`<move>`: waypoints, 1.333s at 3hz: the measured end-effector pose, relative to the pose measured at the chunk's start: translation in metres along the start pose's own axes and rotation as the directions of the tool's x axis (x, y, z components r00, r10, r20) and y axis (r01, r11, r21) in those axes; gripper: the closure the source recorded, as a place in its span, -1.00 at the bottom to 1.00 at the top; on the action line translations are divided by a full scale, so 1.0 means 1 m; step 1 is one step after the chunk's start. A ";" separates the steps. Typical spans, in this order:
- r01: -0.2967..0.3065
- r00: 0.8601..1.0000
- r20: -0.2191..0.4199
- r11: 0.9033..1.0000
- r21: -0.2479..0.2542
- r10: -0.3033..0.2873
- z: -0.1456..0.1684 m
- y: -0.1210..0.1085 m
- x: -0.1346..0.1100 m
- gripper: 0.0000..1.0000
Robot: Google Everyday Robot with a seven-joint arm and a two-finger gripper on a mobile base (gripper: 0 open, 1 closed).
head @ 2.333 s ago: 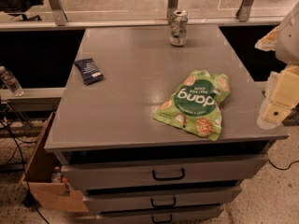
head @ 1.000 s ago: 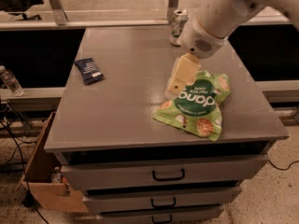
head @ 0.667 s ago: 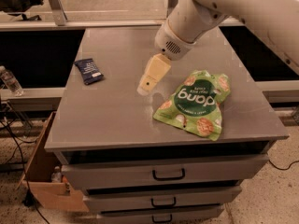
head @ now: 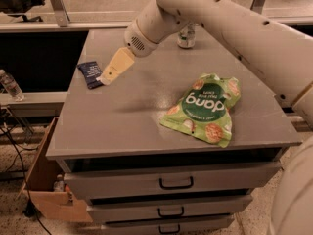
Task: Move rxbar blueberry near 7up can
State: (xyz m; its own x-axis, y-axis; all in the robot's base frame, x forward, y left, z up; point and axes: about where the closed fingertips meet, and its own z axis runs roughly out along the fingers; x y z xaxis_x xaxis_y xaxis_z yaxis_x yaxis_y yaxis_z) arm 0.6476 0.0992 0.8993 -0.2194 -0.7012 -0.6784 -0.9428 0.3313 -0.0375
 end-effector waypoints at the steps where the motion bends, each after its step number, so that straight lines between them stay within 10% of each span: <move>1: 0.000 1.000 -0.001 1.000 0.000 0.000 0.000 0.000 0.000 -1.00; 4: -0.011 0.993 0.116 0.998 0.062 0.004 0.056 -0.003 -0.030 -1.00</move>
Offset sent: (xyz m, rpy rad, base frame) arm 0.0050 0.0226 -0.0073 0.0907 -0.0885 -0.0663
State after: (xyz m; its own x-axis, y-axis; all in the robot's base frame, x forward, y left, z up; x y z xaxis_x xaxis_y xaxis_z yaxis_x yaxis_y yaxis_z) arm 0.6707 0.1546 0.8785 -0.1922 -0.6219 -0.7591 -0.9231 0.3771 -0.0753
